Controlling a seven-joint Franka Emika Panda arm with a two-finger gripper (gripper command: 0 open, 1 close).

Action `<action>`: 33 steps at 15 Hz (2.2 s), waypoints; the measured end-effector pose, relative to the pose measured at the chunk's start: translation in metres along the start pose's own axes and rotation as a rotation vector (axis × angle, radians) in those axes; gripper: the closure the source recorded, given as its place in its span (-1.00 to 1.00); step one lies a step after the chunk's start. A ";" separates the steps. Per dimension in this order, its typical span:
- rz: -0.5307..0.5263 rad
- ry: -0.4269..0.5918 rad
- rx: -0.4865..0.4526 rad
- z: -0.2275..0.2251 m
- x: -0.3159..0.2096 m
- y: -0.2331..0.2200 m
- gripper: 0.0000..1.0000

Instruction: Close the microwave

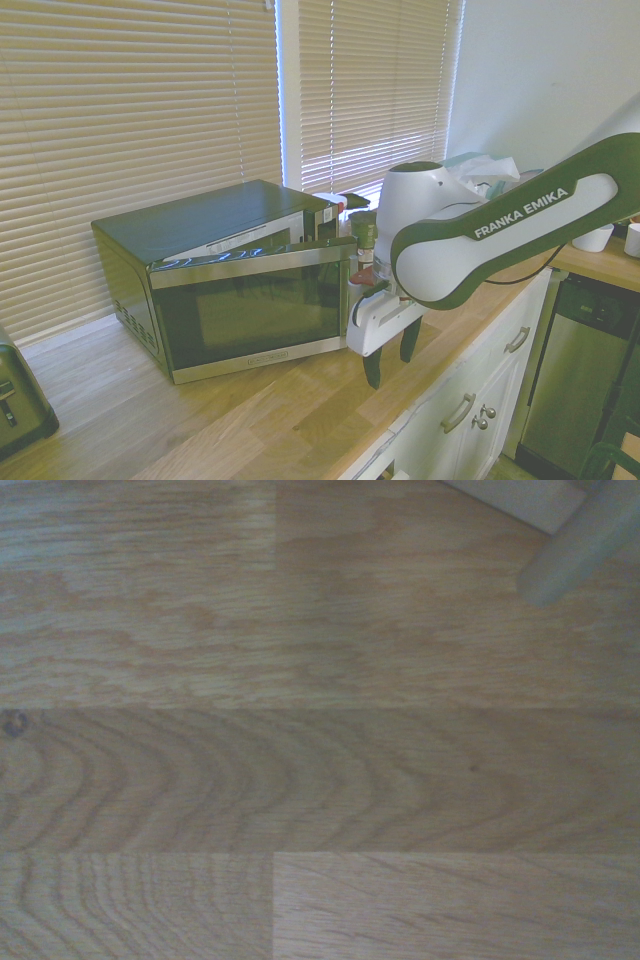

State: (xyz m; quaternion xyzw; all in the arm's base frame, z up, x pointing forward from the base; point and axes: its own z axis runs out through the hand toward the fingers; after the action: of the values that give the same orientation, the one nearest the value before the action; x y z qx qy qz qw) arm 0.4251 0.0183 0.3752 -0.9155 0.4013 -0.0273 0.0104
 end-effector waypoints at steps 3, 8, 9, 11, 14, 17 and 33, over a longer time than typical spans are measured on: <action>0.000 0.002 0.001 0.000 0.000 0.000 -1.00; -0.043 0.064 0.050 -0.033 -0.017 -0.017 -1.00; -0.053 0.080 0.058 -0.042 -0.024 -0.025 -1.00; -0.063 0.112 0.066 -0.057 -0.041 -0.044 -1.00; -0.045 0.159 0.071 -0.073 -0.053 -0.076 -1.00; 0.009 0.167 0.082 -0.082 -0.026 -0.096 -1.00; 0.220 0.205 0.147 -0.095 0.137 -0.171 -1.00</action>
State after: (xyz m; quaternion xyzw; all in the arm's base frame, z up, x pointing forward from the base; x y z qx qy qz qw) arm 0.6379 0.0341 0.4830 -0.8551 0.4951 -0.1486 0.0395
